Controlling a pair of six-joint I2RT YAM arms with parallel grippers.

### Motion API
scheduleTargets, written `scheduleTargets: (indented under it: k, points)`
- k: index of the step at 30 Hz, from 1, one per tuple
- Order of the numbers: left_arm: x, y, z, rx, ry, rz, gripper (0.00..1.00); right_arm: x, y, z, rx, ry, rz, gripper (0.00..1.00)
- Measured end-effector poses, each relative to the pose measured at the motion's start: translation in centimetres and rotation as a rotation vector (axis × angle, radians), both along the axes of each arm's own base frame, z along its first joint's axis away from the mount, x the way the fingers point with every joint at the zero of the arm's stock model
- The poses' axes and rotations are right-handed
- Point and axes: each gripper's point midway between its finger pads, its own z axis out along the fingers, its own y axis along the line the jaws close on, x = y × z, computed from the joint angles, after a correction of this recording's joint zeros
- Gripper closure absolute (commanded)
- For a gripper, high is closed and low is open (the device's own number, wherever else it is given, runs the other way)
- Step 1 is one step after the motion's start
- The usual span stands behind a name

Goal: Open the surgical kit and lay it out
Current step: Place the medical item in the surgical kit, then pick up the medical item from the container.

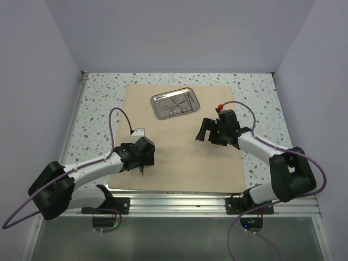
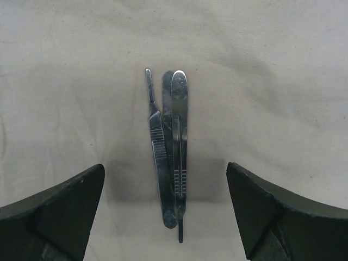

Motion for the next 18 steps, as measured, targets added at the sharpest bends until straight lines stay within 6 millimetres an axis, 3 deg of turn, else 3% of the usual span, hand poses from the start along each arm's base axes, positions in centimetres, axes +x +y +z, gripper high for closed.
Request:
scheduleTargets:
  k: [4,7,13,18]
  points:
    - [0.1,0.0,0.8,-0.017,-0.022,0.011,0.00,0.0,0.0,0.0,0.000,0.001,0.000,0.02]
    - [1.0,-0.4,2.7,-0.028,-0.068,0.019,0.01,0.0,0.0,0.0,0.001,0.000,0.001,0.02]
    - [7.1,-3.7,10.0,-0.061,-0.275,0.019,0.00,-0.1,0.2,0.0,0.003,0.000,0.007,0.02]
    - [13.3,-7.6,12.0,0.029,-0.364,-0.019,0.01,-0.1,0.2,0.0,0.000,-0.001,0.006,0.02]
